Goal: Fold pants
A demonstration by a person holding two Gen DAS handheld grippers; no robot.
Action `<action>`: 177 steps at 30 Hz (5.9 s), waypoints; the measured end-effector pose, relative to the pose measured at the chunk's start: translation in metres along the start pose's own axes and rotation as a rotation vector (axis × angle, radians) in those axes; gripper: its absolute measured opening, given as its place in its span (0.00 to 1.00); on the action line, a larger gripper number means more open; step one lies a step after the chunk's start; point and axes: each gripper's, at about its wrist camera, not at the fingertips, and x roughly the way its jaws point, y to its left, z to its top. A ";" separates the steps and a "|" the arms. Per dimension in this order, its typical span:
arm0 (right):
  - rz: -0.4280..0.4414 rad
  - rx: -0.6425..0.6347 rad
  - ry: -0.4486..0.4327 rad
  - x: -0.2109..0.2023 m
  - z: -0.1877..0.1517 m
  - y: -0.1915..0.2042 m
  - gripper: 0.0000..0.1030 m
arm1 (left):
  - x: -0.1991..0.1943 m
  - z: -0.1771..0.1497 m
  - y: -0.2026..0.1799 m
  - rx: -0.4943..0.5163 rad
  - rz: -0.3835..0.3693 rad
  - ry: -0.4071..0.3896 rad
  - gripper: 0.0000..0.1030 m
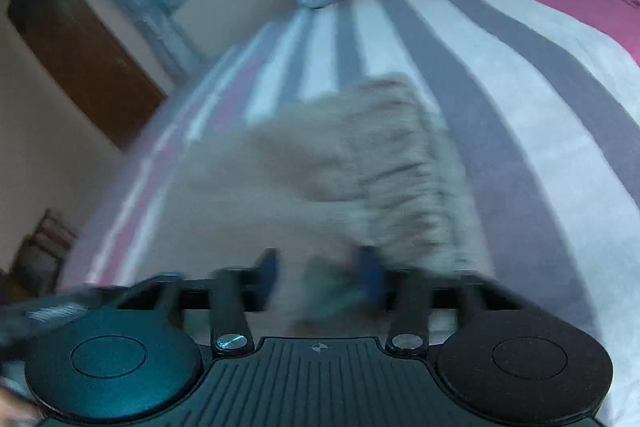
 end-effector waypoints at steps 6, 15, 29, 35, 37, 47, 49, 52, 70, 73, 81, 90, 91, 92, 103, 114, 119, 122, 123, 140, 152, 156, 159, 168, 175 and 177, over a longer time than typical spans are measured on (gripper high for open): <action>0.012 -0.005 0.032 0.001 0.001 0.002 0.00 | 0.002 0.039 0.008 -0.020 0.011 -0.030 0.61; 0.059 0.049 0.032 -0.001 0.010 -0.009 0.00 | 0.076 0.085 0.015 0.095 0.051 0.082 0.26; -0.012 -0.119 0.075 0.091 0.091 0.035 0.00 | 0.108 0.127 0.039 -0.023 0.082 -0.028 0.05; -0.002 -0.121 0.051 0.087 0.082 0.029 0.00 | 0.105 0.133 0.052 -0.086 0.087 -0.062 0.00; 0.024 -0.141 0.033 0.077 0.087 0.046 0.00 | 0.088 0.127 0.051 -0.076 0.073 -0.084 0.07; 0.036 -0.017 0.073 0.082 0.087 0.020 0.00 | 0.056 0.086 0.044 0.024 0.133 -0.054 0.11; 0.024 -0.090 0.050 0.059 0.086 0.039 0.02 | 0.036 0.079 0.042 0.023 0.098 -0.051 0.16; 0.062 -0.153 0.013 0.023 0.064 0.052 0.75 | 0.016 0.047 0.043 0.031 0.075 -0.023 0.20; 0.032 -0.064 -0.017 -0.060 0.000 0.053 0.86 | -0.057 -0.017 0.008 0.030 0.233 -0.054 0.79; 0.037 -0.043 -0.009 -0.072 -0.015 0.055 0.86 | -0.068 -0.026 0.005 0.033 0.246 -0.070 0.81; 0.045 -0.079 -0.029 -0.098 -0.030 0.070 0.90 | -0.073 -0.032 -0.004 0.080 0.280 -0.086 0.84; -0.111 -0.084 -0.037 -0.072 0.008 0.039 0.91 | -0.031 0.003 0.031 0.030 0.312 -0.051 0.86; -0.116 -0.080 -0.030 -0.066 0.015 0.033 0.92 | -0.022 0.010 0.036 0.032 0.310 -0.040 0.86; -0.121 -0.076 -0.023 -0.058 0.022 0.028 0.92 | -0.015 0.015 0.040 0.036 0.300 -0.028 0.86; 0.104 0.115 0.166 0.022 0.056 -0.032 0.90 | 0.046 0.034 0.081 -0.048 0.047 0.112 0.68; 0.269 0.285 0.189 0.008 0.053 -0.043 0.48 | 0.017 0.035 0.066 -0.082 0.031 -0.007 0.13; 0.365 0.255 0.090 -0.016 0.080 -0.010 0.44 | -0.008 0.066 0.053 -0.050 0.023 -0.128 0.12; 0.430 0.209 0.052 -0.021 0.103 0.015 0.44 | -0.021 0.089 0.061 -0.076 0.026 -0.198 0.12; 0.443 0.190 0.038 -0.021 0.107 0.024 0.44 | -0.022 0.097 0.066 -0.079 0.038 -0.213 0.12; 0.155 0.033 0.014 0.019 0.086 0.019 0.78 | 0.005 0.068 0.086 -0.031 0.299 -0.113 0.78; 0.265 0.227 0.131 0.039 0.014 0.026 0.15 | 0.025 0.019 0.067 -0.013 0.289 0.012 0.87; 0.269 0.361 0.167 0.037 0.004 0.002 0.00 | 0.009 0.027 0.063 -0.026 0.301 -0.014 0.82; 0.250 0.246 0.140 0.021 0.011 0.022 0.11 | -0.010 0.026 0.052 0.001 0.308 -0.044 0.83; 0.206 0.102 -0.021 -0.054 0.009 0.068 0.88 | -0.071 0.003 0.022 0.019 0.340 -0.116 0.89; 0.108 0.025 -0.058 -0.106 0.005 0.072 0.99 | -0.126 -0.025 -0.017 0.084 0.385 -0.175 0.94; 0.091 -0.003 -0.062 -0.125 -0.007 0.076 1.00 | -0.140 -0.034 -0.027 0.101 0.396 -0.191 0.94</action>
